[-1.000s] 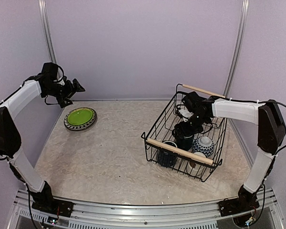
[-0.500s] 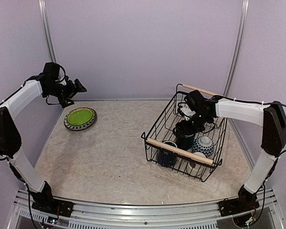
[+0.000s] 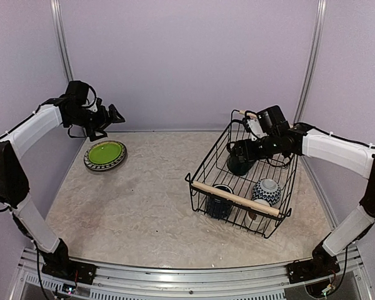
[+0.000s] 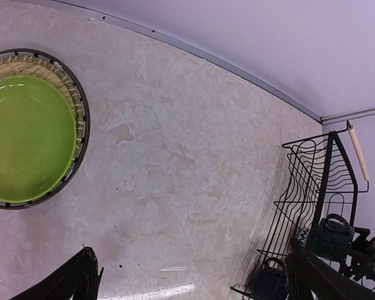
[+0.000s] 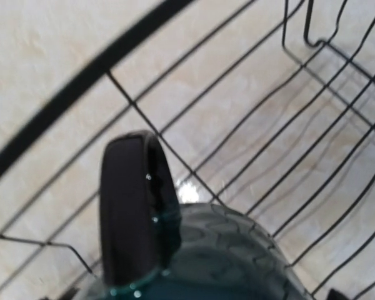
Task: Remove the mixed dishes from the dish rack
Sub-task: Grab the cup from the dish rack.
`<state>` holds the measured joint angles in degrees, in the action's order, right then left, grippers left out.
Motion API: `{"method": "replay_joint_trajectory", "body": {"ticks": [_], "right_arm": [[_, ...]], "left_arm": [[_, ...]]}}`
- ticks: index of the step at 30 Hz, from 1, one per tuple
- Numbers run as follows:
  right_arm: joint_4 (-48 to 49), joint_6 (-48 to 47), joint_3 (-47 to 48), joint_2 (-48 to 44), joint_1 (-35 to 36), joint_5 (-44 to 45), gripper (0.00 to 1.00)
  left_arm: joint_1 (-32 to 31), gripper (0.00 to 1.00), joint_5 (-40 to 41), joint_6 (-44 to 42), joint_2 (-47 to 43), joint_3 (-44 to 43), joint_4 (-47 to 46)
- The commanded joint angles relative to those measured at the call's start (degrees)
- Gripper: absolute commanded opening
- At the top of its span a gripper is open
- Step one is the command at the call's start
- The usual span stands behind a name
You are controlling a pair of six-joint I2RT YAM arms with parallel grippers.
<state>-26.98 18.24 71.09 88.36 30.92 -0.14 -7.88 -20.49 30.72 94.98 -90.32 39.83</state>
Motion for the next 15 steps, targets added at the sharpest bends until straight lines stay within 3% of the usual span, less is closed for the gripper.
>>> {"method": "replay_joint_trajectory", "body": {"ticks": [1,8,15], "right_arm": [[12.9,4.3,-4.1,-7.5,-1.3,-2.5,0.00],[30.6,12.1,-12.4,-14.9,-2.7,-10.3,0.00],[52.8,21.6,-17.7,-14.2,-2.5,-22.0,0.00]], "left_arm": [[-2.3,0.99,-8.0,-1.7,-1.1,1.1,-3.3],[-6.5,0.99,-23.8,0.0,-2.0,4.0,-11.7],[-13.3,0.98,-35.9,0.7,-1.9,6.4,-19.4]]}}
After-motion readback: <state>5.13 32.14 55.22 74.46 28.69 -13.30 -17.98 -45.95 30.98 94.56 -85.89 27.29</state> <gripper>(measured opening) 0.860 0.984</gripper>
